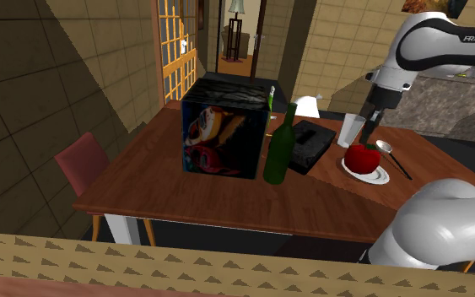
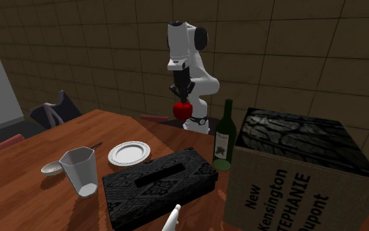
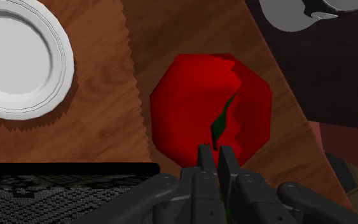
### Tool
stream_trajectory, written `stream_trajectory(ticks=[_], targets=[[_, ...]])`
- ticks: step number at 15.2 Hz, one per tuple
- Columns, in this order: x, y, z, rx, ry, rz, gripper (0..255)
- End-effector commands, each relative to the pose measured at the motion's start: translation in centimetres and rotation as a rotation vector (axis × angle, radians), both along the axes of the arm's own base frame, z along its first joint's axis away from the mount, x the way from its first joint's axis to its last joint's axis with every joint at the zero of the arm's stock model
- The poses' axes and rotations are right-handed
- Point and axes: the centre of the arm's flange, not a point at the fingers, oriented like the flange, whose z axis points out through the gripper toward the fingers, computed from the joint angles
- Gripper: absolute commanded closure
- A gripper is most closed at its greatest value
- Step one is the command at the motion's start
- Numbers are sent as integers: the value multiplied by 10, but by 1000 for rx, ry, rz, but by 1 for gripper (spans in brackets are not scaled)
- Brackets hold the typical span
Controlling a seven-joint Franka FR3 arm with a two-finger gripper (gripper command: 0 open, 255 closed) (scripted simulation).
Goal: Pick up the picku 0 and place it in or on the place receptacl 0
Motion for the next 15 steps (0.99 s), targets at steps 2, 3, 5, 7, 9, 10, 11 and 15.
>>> stream_trajectory(ticks=[2, 3, 5, 7, 9, 10, 11, 15], targets=[[32, -24, 6, -2, 0, 0, 255], [42, -31, 8, -2, 0, 0, 255], [64, -46, 11, -2, 0, 0, 255], [86, -60, 14, -2, 0, 0, 255], [108, -75, 17, -2, 0, 0, 255], [118, -82, 19, -2, 0, 0, 255], [129, -90, 20, -2, 0, 0, 255], [173, -119, 27, -2, 0, 0, 255]])
